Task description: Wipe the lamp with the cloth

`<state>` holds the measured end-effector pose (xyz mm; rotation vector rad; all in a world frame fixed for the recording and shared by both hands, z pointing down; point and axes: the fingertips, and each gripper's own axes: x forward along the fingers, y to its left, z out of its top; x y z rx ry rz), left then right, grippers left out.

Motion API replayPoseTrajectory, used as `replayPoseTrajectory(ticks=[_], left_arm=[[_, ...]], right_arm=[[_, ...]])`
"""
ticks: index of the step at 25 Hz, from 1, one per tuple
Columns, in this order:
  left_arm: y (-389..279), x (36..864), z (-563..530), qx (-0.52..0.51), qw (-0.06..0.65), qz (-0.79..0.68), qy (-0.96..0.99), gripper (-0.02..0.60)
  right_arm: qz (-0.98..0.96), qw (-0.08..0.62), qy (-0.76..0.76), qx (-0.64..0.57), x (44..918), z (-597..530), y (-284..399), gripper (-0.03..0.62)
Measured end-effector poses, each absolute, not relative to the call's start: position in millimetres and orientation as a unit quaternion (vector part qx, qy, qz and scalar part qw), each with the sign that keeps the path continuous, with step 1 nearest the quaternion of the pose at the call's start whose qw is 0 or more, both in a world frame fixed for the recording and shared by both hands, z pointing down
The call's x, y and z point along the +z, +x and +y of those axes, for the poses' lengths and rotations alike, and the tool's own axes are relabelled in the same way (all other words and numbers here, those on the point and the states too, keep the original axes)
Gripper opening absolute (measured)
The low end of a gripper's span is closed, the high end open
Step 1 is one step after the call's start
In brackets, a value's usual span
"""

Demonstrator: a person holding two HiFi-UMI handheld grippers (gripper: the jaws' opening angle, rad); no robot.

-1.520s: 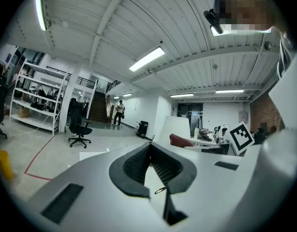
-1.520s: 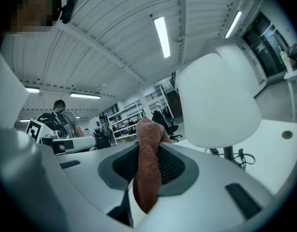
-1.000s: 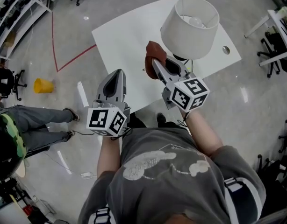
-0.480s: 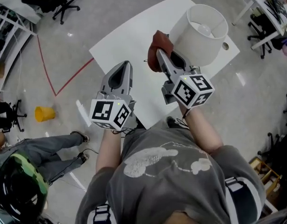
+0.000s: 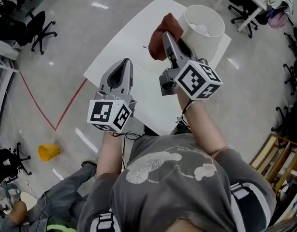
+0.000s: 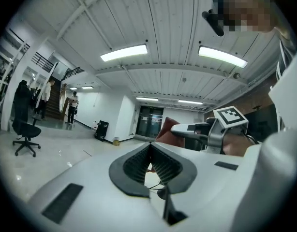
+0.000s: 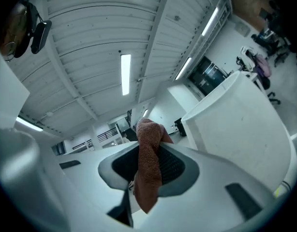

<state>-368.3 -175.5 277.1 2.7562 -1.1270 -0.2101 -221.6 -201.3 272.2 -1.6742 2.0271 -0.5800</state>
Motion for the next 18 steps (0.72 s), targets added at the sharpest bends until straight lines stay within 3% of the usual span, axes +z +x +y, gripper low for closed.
replayPoseTrajectory(ticks=[11, 18], left_arm=[[-358, 294, -194, -0.064, 0.105, -0.335, 0.934, 0.008], [-362, 316, -190, -0.045, 0.124, -0.335, 0.933, 0.008]], right_arm=[[0.661, 0.277, -0.653, -0.246, 275, -217, -189, 0.091], [0.652, 0.256, -0.659, -0.273, 315, -206, -192, 0.091]])
